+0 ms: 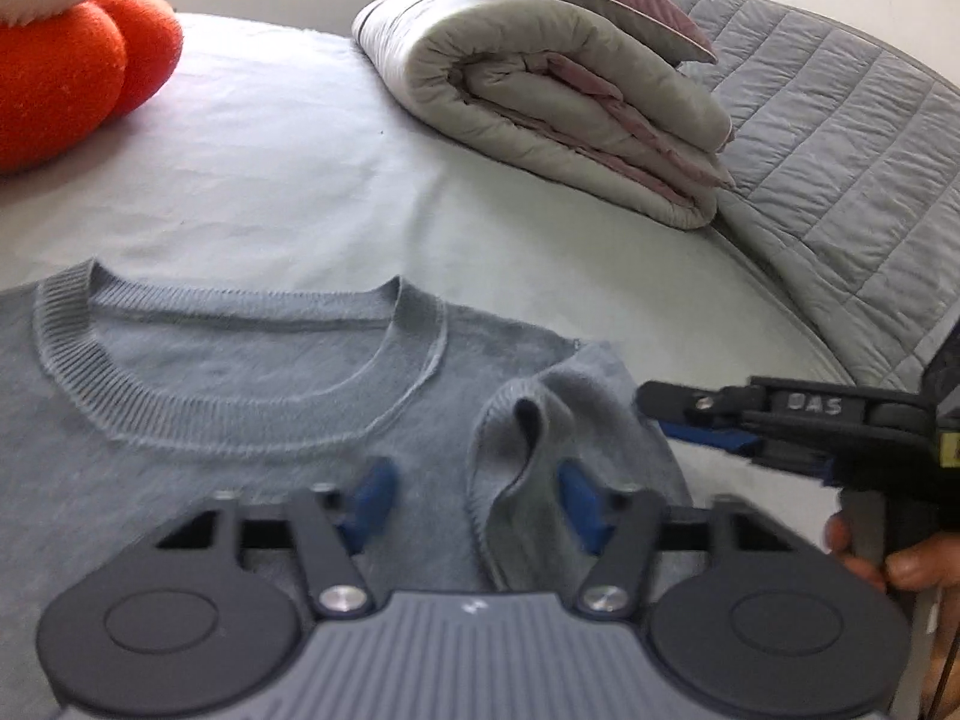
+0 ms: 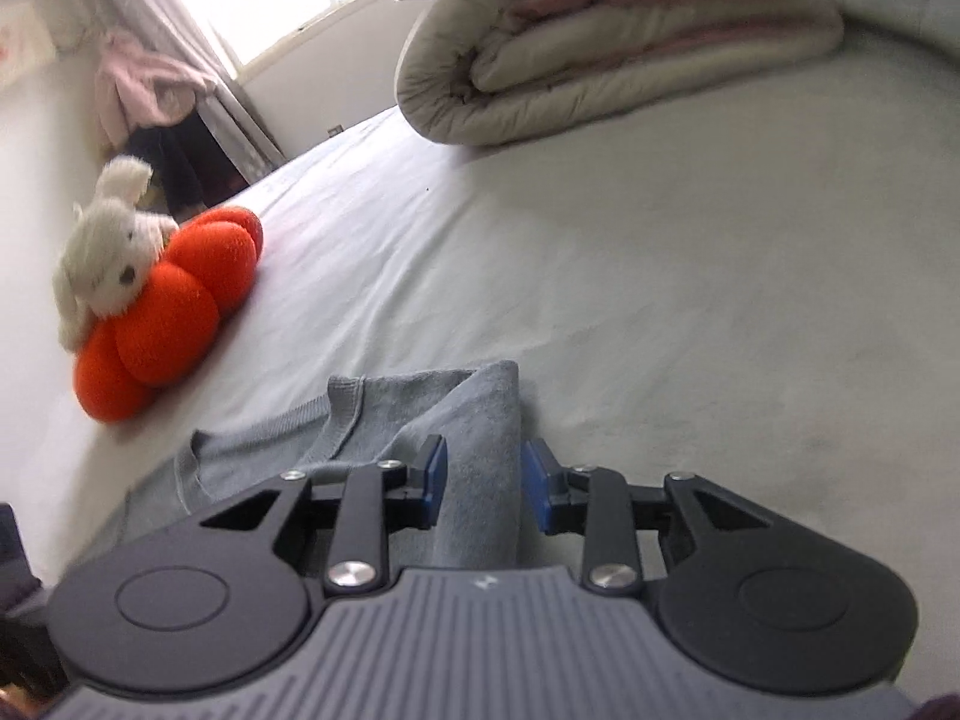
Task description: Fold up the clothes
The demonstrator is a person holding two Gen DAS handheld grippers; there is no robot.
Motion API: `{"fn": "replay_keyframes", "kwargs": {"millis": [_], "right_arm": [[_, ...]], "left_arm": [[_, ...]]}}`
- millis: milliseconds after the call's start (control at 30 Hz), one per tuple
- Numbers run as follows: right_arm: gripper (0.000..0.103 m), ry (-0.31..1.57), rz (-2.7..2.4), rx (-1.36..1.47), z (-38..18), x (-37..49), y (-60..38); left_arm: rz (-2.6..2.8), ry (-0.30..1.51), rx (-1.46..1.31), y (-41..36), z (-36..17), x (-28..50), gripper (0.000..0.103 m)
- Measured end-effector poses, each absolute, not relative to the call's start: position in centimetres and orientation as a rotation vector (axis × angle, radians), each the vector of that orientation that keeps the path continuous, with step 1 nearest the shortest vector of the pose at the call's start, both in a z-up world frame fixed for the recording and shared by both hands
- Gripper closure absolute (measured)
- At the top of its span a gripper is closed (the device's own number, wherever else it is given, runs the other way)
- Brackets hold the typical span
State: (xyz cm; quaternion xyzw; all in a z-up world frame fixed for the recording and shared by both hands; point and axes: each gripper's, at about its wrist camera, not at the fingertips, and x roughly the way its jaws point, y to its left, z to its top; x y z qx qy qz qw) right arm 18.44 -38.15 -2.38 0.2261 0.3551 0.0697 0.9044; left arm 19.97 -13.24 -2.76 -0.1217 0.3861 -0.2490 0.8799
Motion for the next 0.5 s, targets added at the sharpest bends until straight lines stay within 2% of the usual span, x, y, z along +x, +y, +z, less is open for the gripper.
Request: {"fn": "replay_keyframes", "kwargs": {"millis": [33,233,300,367,433,467,500], "right_arm": [[0.070,0.734,0.158,0.494,-3.0,19.0,-38.3],[0.070,0.696,0.214,0.563,-4.6,20.9,-38.6],[0.070,0.683,0.223,0.569,-4.7,21.2,-38.5],[0.071,0.672,0.229,0.567,-4.9,21.4,-38.4],[0.077,0.665,0.228,0.552,-5.0,21.5,-38.2],[0.080,0.662,0.225,0.545,-5.1,21.5,-38.2],[0.088,0.659,0.222,0.539,-5.1,21.5,-38.2]], "left_arm": [[-0.512,0.812,-0.280,-13.0,-2.9,20.0,0.099],[-0.504,0.836,-0.432,-9.9,-3.8,19.2,0.100],[-0.517,0.837,-0.471,-9.4,-3.8,19.4,0.088],[-0.539,0.825,-0.521,-9.1,-3.8,19.7,0.058],[-0.549,0.809,-0.557,-9.0,-3.7,19.9,0.054],[-0.546,0.803,-0.561,-9.1,-3.6,19.9,0.056],[-0.542,0.800,-0.570,-9.2,-3.7,20.0,0.060]]}}
